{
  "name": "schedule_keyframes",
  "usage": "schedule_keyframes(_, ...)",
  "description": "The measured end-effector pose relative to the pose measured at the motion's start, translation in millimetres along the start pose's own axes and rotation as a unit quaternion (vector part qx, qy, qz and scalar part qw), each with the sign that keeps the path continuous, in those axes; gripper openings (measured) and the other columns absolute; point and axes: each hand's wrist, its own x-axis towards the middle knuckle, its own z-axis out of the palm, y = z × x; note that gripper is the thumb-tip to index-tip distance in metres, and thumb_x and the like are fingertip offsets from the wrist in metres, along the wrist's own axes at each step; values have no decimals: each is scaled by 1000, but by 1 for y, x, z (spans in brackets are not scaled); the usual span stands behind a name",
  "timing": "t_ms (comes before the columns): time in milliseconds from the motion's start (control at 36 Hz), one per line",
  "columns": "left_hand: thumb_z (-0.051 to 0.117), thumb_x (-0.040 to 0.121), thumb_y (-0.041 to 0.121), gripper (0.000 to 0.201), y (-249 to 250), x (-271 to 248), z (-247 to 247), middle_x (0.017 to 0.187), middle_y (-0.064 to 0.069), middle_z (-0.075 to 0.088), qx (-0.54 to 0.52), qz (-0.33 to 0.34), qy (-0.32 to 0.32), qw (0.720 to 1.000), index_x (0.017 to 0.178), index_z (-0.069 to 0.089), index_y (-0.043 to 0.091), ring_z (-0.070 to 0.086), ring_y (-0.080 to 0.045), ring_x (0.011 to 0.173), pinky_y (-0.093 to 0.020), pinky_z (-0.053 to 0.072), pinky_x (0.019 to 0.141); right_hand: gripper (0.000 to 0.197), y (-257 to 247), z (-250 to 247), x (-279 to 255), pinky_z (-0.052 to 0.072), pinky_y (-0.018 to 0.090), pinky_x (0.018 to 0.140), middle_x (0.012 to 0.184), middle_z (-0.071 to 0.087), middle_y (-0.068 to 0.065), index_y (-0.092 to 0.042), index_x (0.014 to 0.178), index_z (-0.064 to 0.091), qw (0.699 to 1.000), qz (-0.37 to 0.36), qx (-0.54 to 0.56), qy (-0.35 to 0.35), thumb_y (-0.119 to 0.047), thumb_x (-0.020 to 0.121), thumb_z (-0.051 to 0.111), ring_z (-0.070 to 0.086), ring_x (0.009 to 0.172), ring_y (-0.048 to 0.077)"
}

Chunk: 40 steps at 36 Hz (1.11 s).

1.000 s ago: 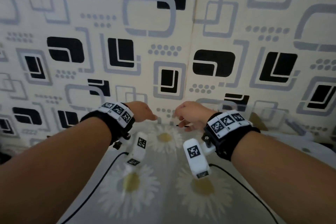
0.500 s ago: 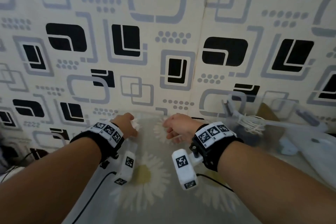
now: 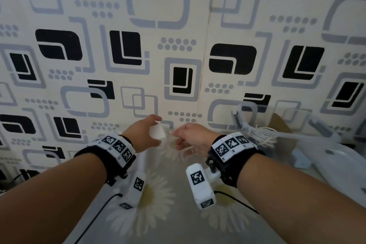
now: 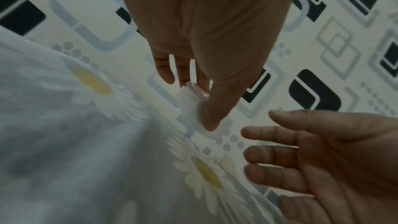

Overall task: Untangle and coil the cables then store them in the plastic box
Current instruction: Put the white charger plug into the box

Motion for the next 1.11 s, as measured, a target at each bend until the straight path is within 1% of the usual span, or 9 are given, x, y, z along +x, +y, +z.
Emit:
schedule_keyframes(111, 80, 75, 20, 76, 23, -3, 7, 134, 3, 55, -25, 57, -6, 998, 139, 38, 28, 54, -15, 109, -24, 41, 92, 41, 2, -10, -3, 49, 31, 73, 105, 63, 4, -17, 126, 44, 999, -17, -5, 27, -36, 93, 59, 61, 85, 15)
schedule_keyframes(222, 80, 76, 17, 80, 48, -8, 12, 138, 4, 53, -27, 119, -19, 992, 142, 36, 27, 53, -15, 121, -23, 40, 98, 51, 6, -17, -7, 51, 28, 69, 111, 64, 5, -13, 128, 48, 999, -22, 1, 42, -43, 89, 62, 61, 87, 16)
schedule_keyframes(361, 77, 79, 18, 74, 77, -11, 18, 133, 6, 56, -31, 181, -11, 983, 141, 38, 24, 54, -11, 118, -12, 35, 91, 22, 10, -31, -17, 52, 28, 71, 113, 64, 4, -22, 103, 56, 997, -55, 1, 56, -40, 91, 59, 61, 98, 20)
schedule_keyframes(472, 78, 77, 22, 72, 89, -8, 23, 137, 4, 48, -39, 198, 26, 979, 139, 42, 25, 50, -12, 122, -28, 41, 102, 16, 9, -45, -24, 54, 30, 76, 110, 65, 3, -24, 99, 55, 993, -83, 13, 87, -37, 91, 61, 62, 102, 20)
schedule_keyframes(556, 81, 75, 21, 76, 99, -4, 27, 140, 3, 37, -47, 216, 64, 973, 139, 42, 27, 47, -13, 120, -25, 40, 102, 16, 9, -58, -28, 54, 32, 78, 109, 66, 3, -24, 97, 55, 988, -98, 46, 108, -35, 90, 63, 64, 100, 21)
schedule_keyframes(750, 82, 74, 27, 89, 133, 8, 31, 144, 3, 28, -93, 196, 87, 972, 146, 31, 27, 46, -11, 112, -16, 41, 86, 32, 6, -99, -38, 57, 32, 69, 111, 66, 8, -15, 114, 54, 973, -122, 125, 149, -28, 88, 68, 67, 96, 23)
schedule_keyframes(861, 80, 76, 35, 85, 152, 14, 39, 146, 2, 28, -100, 182, 88, 974, 145, 32, 24, 44, -12, 118, -26, 42, 98, 27, 4, -129, -48, 58, 45, 83, 109, 62, 9, -18, 108, 52, 967, -129, 121, 183, -23, 86, 68, 66, 98, 29)
schedule_keyframes(944, 76, 79, 38, 78, 169, 19, 45, 147, 0, 28, -90, 175, 82, 977, 144, 34, 23, 41, -17, 129, -34, 40, 107, 26, 4, -154, -56, 58, 40, 76, 112, 59, 6, -18, 105, 51, 962, -142, 113, 202, -20, 86, 69, 63, 100, 25)
schedule_keyframes(1111, 64, 87, 41, 57, 196, 33, 60, 146, -3, 32, -21, 180, 87, 980, 138, 46, 23, 36, -24, 133, -35, 31, 109, 32, 10, -201, -68, 55, 37, 81, 113, 59, 5, -18, 105, 55, 947, -147, 48, 283, -18, 80, 74, 60, 97, 21)
